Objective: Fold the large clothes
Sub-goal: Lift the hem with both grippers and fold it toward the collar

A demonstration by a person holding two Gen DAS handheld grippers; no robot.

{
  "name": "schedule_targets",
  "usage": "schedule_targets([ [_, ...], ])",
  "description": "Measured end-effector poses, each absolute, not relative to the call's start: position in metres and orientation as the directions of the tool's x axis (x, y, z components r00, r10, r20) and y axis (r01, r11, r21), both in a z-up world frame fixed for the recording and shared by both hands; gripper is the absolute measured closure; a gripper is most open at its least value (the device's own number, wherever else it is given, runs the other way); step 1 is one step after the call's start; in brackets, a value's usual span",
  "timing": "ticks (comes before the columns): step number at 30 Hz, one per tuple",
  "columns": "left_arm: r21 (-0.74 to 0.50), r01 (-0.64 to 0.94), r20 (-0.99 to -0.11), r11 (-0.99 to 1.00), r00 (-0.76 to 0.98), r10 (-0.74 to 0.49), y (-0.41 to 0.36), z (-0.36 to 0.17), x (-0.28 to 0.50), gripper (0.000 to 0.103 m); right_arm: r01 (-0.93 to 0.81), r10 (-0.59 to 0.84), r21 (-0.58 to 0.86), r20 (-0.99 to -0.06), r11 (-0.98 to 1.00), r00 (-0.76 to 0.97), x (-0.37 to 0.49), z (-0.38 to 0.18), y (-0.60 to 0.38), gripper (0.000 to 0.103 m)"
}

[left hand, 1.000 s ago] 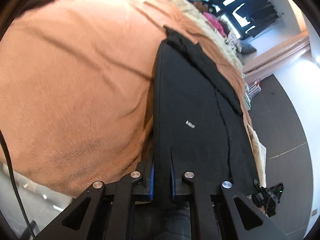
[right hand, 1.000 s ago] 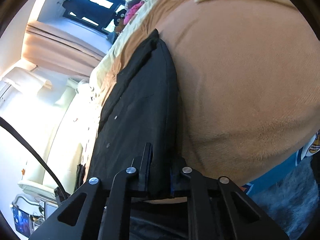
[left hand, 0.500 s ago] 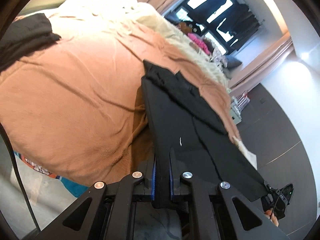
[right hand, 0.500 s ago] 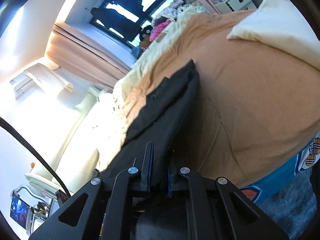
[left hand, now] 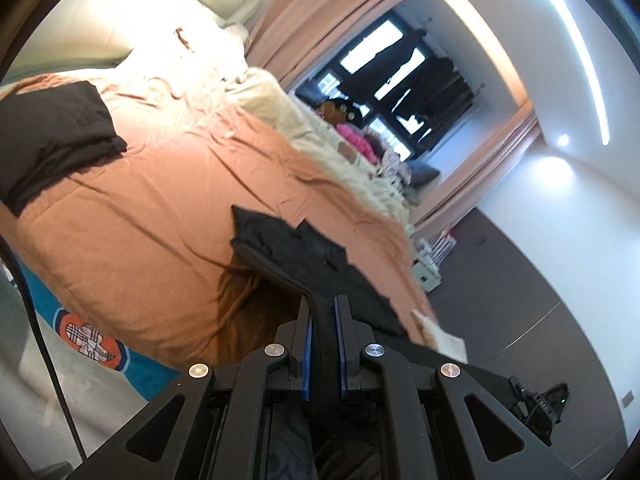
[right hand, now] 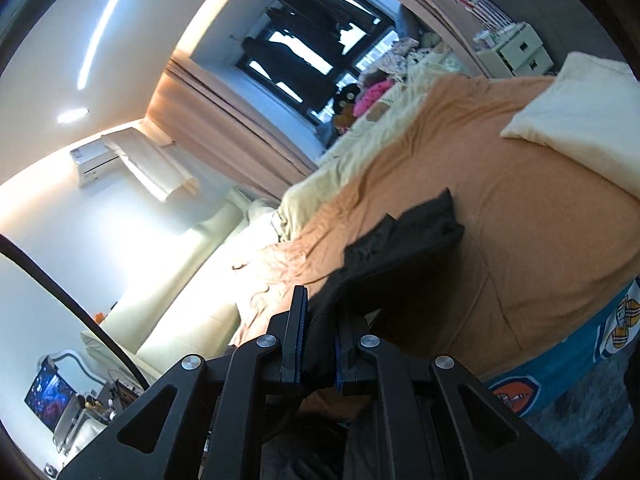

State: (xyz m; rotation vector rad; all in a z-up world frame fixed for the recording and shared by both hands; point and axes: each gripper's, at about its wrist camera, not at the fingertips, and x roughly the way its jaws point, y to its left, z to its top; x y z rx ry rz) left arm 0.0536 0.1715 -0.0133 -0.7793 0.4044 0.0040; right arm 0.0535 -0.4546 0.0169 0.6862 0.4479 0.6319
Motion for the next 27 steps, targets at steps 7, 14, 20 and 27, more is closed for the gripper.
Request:
schedule_targets([
  [7,-0.685,-0.084,-0.261,0.724,0.956,-0.136,0.167,0.022,0.013,0.093,-0.45,0.687,0.677,-0.112,0.582,0.718,0.03,0.012,-0.456,0.096],
  [14,-0.672,-0.077,-0.252,0.736,0.959,-0.13,0.172,0.033,0.03,0.093,-0.453,0.665,0.645,-0.115,0.615,0.738,0.044,-0.001,-0.454,0.096],
  [20,-0.655,-0.086,-0.264,0.751,0.957,-0.12,0.186,0.044,0.079,0.093,-0.438,0.656,0.653,-0.122,0.618,0.745,0.081,0.005,-0.456,0.096],
  [27,-0.621,-0.101,-0.284,0.778,0.953,-0.103,0.207,0.057,0.151,0.093,-0.418,0.632,0.663,-0.108,0.621,0.767,0.142,0.015,-0.441,0.096],
])
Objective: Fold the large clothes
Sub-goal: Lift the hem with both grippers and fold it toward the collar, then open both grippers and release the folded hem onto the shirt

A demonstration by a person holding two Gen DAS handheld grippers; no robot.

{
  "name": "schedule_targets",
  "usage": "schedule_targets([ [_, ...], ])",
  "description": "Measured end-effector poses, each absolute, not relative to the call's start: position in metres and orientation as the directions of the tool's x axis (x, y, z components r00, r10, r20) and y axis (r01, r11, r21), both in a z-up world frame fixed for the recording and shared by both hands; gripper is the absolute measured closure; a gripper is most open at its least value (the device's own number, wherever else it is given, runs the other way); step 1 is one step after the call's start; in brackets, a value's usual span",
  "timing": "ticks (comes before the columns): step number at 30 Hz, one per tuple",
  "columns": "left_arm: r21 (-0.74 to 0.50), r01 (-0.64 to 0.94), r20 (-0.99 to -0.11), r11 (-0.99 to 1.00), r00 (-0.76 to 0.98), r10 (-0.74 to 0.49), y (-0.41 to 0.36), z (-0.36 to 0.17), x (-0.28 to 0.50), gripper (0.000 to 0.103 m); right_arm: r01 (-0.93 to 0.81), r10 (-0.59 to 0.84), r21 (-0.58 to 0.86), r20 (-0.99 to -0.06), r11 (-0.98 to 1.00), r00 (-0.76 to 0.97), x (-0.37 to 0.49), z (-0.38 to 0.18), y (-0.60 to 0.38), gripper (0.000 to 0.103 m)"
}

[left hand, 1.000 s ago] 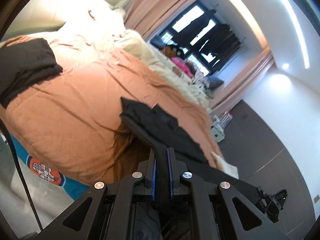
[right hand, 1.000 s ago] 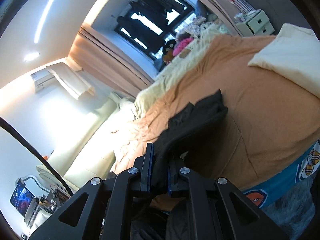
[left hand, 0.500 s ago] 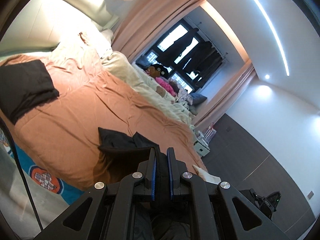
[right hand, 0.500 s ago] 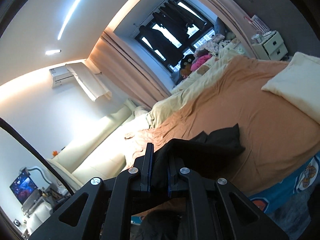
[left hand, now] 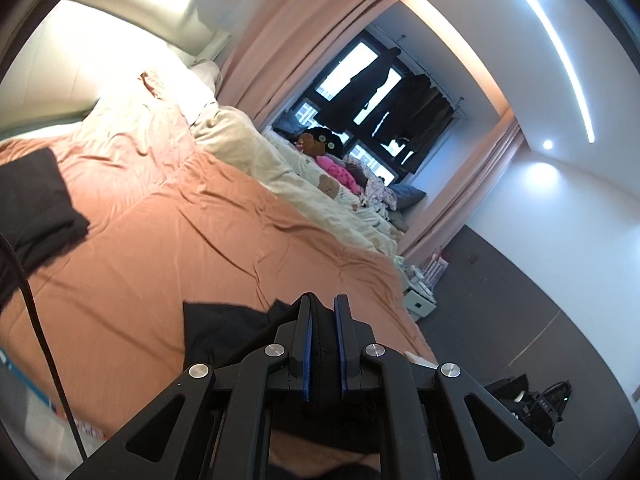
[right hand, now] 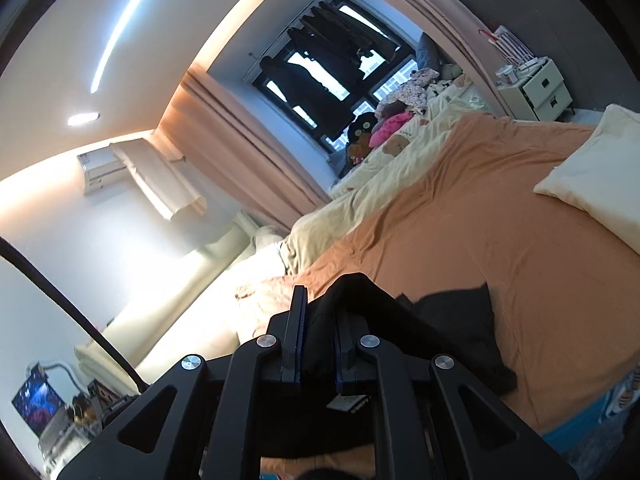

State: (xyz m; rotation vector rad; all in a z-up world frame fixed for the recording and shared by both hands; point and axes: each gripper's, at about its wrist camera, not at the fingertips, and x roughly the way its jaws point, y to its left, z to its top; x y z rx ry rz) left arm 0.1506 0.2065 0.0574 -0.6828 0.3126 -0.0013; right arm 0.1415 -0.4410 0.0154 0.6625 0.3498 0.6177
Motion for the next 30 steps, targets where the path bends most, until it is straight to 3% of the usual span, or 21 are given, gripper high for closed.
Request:
schedule_targets([
  [10,-0.585,-0.167,-0.39,0.794,0.916,-0.095,0.237,0.031,0.252,0.093,-0.359,0.614,0.666,-0.191,0.654,0.766,0.23,0.0,-0.404,0.096],
  [26,-0.584,-0.322,-0.583,0.745,0.805,-0.109,0.267,-0.084,0.376,0.093,-0.204,0.594,0.693,-0.385,0.692,0.706,0.349,-0.028,-0.379,0.094],
  [30,-0.535,-0.361,-0.615,0.764,0.786,-0.06,0.271,-0.098,0.392,0.091,-0.157,0.584,0.692,-0.44,0.705,0.682,0.374,-0.026,-0.37,0.092],
])
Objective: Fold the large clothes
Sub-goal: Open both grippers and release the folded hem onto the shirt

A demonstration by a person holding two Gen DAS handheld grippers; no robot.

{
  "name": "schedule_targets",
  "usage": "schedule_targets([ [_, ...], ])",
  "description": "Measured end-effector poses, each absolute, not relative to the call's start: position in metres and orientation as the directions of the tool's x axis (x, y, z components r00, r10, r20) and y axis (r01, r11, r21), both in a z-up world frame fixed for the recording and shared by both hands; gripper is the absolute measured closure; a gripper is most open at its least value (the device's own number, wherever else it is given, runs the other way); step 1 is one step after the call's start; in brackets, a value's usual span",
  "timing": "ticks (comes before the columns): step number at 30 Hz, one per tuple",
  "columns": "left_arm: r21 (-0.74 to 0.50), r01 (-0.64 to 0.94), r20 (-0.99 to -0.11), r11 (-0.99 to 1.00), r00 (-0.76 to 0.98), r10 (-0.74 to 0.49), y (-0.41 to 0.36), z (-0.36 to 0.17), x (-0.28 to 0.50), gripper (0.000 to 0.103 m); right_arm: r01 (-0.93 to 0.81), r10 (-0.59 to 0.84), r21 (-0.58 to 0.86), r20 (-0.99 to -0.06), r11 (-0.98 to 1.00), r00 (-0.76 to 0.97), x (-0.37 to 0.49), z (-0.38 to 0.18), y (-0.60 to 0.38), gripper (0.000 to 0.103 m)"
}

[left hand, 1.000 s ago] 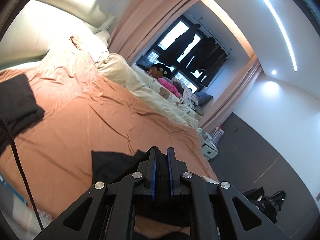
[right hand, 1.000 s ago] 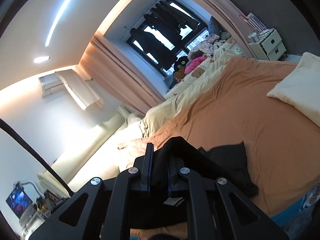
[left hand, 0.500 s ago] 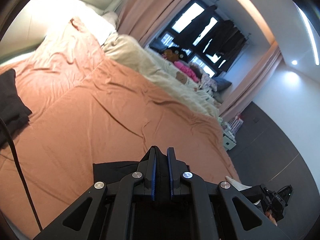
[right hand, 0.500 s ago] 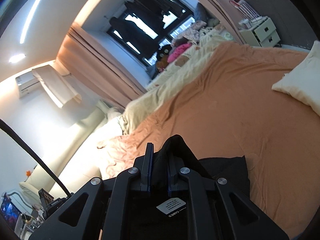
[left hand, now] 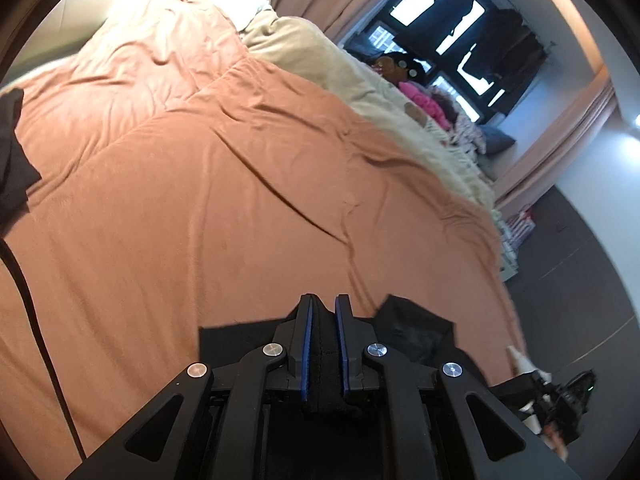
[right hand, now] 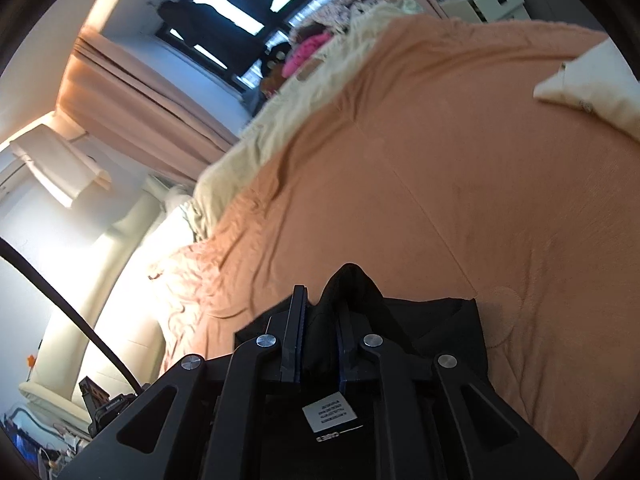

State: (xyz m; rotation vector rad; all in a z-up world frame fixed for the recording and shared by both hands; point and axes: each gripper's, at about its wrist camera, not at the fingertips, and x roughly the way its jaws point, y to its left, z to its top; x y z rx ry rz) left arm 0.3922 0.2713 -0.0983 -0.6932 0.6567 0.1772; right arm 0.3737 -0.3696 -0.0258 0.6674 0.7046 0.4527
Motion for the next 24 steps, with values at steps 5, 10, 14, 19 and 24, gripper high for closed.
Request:
schedule_targets([
  [5,-0.535,-0.423,-0.642,0.731,0.767,-0.026,0.284,-0.112,0.396,0.061,-0.119,0.642,0.74,-0.477,0.661,0.6,0.399,-0.018,-0.363,0.052],
  [10,-0.544,-0.432,-0.61,0.719,0.792,0.014,0.29,-0.107,0.38,0.035,-0.14,0.605,0.686,-0.503,0.714,0.618,0.385,0.01,-0.363,0.027],
  [14,-0.535,-0.454,-0.635,0.713,0.772,0.015,0.293,-0.112,0.368,0.035,-0.116,0.544,0.621,-0.562,0.775,0.623,0.367,0.024,-0.369,0.027],
  [19,-0.478,-0.48,-0.712,0.735,0.703,-0.004,0.287,-0.132,0.362,0.035,-0.104,0.472,0.526,-0.635,0.844,0.612,0.338,0.028,-0.362,0.027],
  [24,-0.392,-0.484,-0.784,0.782,0.62,-0.01,0.272,-0.156,0.356,0.035,-0.09,0.421,0.457,-0.701,0.885,0.576,0.324,0.033,-0.355,0.027],
])
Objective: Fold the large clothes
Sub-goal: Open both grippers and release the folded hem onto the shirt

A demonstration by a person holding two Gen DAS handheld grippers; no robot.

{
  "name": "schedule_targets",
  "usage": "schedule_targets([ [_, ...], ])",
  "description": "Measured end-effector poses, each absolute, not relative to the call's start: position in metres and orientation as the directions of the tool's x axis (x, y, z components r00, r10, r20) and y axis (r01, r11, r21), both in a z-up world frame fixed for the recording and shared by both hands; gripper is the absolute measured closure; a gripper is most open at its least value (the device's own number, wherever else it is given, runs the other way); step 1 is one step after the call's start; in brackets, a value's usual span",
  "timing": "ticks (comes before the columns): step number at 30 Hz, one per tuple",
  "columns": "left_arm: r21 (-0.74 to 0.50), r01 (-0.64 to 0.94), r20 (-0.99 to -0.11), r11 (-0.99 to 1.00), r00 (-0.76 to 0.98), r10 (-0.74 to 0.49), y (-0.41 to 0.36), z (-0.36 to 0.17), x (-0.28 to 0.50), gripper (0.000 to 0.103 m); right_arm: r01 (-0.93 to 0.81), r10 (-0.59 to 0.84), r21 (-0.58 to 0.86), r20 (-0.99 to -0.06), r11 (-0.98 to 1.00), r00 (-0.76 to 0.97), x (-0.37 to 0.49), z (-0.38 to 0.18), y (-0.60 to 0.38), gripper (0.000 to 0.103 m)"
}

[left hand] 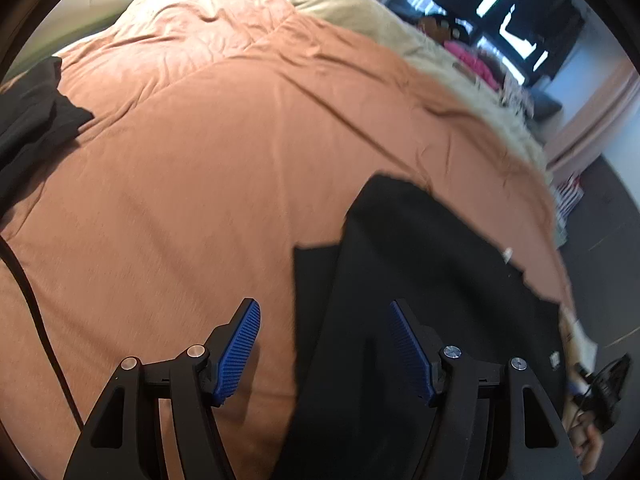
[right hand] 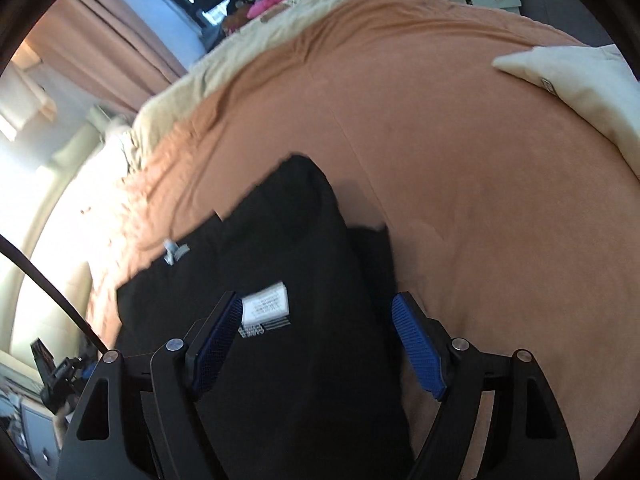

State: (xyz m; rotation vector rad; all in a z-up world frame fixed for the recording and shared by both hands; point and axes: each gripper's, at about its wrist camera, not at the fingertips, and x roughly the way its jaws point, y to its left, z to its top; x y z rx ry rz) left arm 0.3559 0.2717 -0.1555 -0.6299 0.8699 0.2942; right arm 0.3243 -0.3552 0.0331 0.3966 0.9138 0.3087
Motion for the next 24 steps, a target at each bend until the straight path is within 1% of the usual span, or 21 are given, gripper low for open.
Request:
schedule_targets([
  [1,-0.38,-0.486,-0.791,0.787,0.611,-0.005,0.27,-0.158,0.354,0.037,-0.087,0.407,0.442,-0.71,0.893,0.575,0.321,0.034,-0.356,0.027],
  [3,-0.359,-0.484,-0.812,0.798,0.583,-0.011,0.266,-0.168,0.352,0.047,-0.078,0.382,0.416,-0.727,0.906,0.571,0.316,0.034,-0.357,0.029],
  [4,-0.356,-0.479,-0.821,0.802,0.57,-0.024,0.266,-0.173,0.352,0.06,-0.077,0.38,0.411,-0.735,0.908,0.562,0.316,0.032,-0.357,0.033],
  [5,-0.365,-0.47,-0.826,0.803,0.562,-0.047,0.265,-0.177,0.351,0.069,-0.075,0.381,0.41,-0.744,0.909,0.548,0.317,0.03,-0.356,0.049],
  [6,-0.38,-0.462,-0.824,0.801,0.563,-0.065,0.264,-0.18,0.349,0.073,-0.072,0.385,0.412,-0.755,0.908,0.531,0.318,0.027,-0.356,0.059],
  [7,-0.385,-0.453,-0.82,0.805,0.567,-0.073,0.262,-0.179,0.348,0.082,-0.073,0.398,0.425,-0.756,0.902,0.519,0.319,0.025,-0.356,0.063],
  [8,-0.373,-0.448,-0.82,0.813,0.569,-0.063,0.26,-0.178,0.347,0.089,-0.079,0.402,0.426,-0.753,0.901,0.521,0.32,0.026,-0.357,0.072],
  [9,-0.351,-0.44,-0.82,0.826,0.571,-0.044,0.257,-0.174,0.346,0.094,-0.087,0.383,0.402,-0.755,0.912,0.532,0.319,0.031,-0.354,0.08],
  [10,-0.338,-0.437,-0.819,0.834,0.573,-0.031,0.254,-0.171,0.346,0.099,-0.09,0.372,0.388,-0.754,0.917,0.542,0.321,0.034,-0.354,0.084],
  [11,-0.336,-0.435,-0.815,0.835,0.579,-0.026,0.253,-0.169,0.345,0.099,-0.096,0.365,0.379,-0.746,0.92,0.557,0.319,0.04,-0.353,0.091],
  [12,-0.341,-0.437,-0.812,0.832,0.582,-0.027,0.254,-0.169,0.344,0.099,-0.103,0.366,0.378,-0.737,0.92,0.568,0.317,0.046,-0.353,0.094],
  [15,-0.354,-0.455,-0.812,0.817,0.583,-0.027,0.259,-0.173,0.342,0.1,-0.116,0.349,0.352,-0.726,0.929,0.592,0.313,0.054,-0.355,0.098],
  [17,-0.343,-0.476,-0.82,0.81,0.572,-0.012,0.261,-0.178,0.341,0.1,-0.112,0.338,0.341,-0.728,0.933,0.597,0.319,0.054,-0.352,0.099],
  [21,-0.343,-0.498,-0.823,0.797,0.569,0.001,0.262,-0.178,0.335,0.1,-0.063,0.326,0.361,-0.739,0.93,0.589,0.32,0.043,-0.361,0.099],
  [24,-0.382,-0.492,-0.814,0.782,0.58,-0.032,0.263,-0.174,0.327,0.099,-0.056,0.341,0.385,-0.73,0.921,0.593,0.325,0.044,-0.355,0.098],
])
